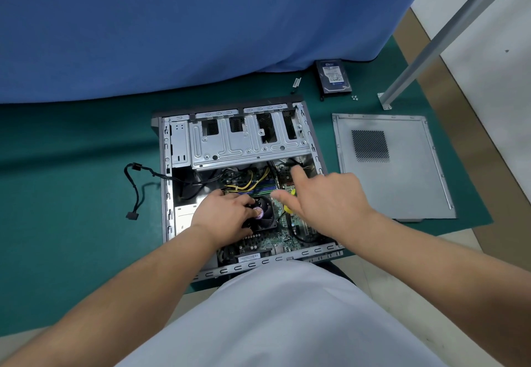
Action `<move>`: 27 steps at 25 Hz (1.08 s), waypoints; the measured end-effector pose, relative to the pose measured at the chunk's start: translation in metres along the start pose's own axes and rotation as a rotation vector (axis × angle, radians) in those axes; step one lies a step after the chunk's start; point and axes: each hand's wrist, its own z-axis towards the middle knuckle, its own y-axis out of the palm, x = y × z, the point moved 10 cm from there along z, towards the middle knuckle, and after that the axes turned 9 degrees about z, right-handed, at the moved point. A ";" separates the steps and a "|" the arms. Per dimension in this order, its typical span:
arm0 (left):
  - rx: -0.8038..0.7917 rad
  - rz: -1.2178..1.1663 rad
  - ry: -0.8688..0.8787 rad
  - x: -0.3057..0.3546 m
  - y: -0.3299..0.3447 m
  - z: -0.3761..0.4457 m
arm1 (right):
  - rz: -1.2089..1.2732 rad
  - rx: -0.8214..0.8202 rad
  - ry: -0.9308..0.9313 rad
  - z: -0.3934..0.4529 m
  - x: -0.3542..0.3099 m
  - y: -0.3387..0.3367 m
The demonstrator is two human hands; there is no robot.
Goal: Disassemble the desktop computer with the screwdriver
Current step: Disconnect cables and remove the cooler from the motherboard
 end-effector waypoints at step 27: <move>0.004 0.002 0.002 0.000 0.000 0.000 | 0.025 -0.140 -0.381 -0.006 -0.031 0.007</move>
